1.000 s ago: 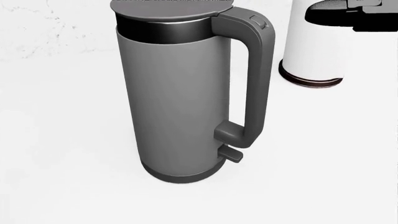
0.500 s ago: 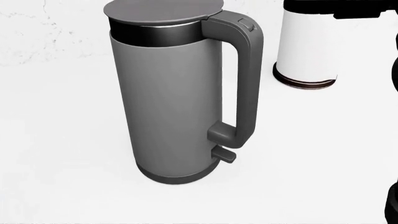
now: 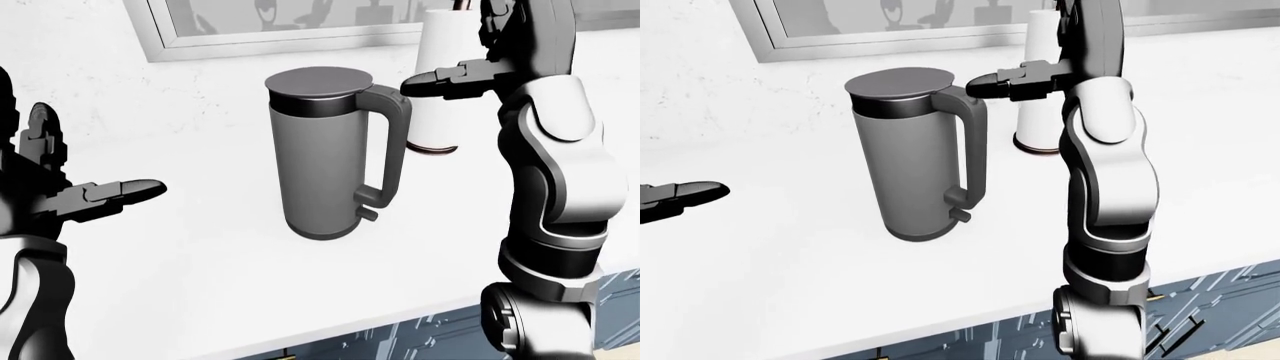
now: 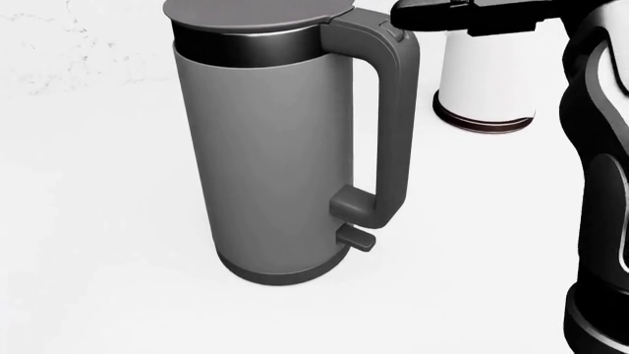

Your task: Press the button to open the lid of the electric kettle.

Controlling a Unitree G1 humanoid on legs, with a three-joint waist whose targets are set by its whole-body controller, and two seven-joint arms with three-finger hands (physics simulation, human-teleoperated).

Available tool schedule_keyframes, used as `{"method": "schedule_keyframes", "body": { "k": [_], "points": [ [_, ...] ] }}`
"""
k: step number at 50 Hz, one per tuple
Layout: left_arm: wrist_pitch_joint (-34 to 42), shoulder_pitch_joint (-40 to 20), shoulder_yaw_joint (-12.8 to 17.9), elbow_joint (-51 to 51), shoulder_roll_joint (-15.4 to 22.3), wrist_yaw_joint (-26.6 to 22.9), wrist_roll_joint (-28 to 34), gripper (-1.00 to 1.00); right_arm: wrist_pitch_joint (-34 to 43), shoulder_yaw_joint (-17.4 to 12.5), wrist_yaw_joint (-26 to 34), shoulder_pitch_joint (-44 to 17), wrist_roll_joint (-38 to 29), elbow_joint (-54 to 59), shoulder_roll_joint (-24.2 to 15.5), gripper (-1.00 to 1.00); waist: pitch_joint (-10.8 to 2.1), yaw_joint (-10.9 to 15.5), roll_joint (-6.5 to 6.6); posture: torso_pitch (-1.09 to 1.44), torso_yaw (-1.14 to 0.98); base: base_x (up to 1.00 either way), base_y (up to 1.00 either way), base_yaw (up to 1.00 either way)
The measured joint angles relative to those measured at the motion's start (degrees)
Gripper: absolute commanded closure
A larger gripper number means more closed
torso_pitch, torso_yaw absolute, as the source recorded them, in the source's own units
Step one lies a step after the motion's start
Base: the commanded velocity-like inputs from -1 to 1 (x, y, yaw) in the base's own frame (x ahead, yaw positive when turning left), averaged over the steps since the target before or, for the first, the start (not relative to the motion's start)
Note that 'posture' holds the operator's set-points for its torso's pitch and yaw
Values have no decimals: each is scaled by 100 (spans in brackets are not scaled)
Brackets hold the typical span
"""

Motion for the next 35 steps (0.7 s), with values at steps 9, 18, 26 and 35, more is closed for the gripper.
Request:
{"method": "schedule_keyframes", "body": {
  "k": [9,18,26,35],
  "points": [
    [-9,13,20,-9,-4,-21,-1,-100,-132,89,34,-123,-101,186,132,-100,-16,10,-2,-27,0,0,0,0],
    [0,12,33,-7,3,-21,-7,-100,-302,-4,-16,-126,-124,495,93,-100,-8,17,9,-27,0,0,0,0],
    [10,-4,25,-7,15,-17,-19,-100,-506,-36,-66,-111,-91,731,33,-100,-17,10,6,-27,0,0,0,0],
    [19,-7,36,-12,29,-6,-38,-100,-654,-8,-72,185,-116,583,124,-100,-35,9,1,-27,0,0,0,0]
  ]
}}
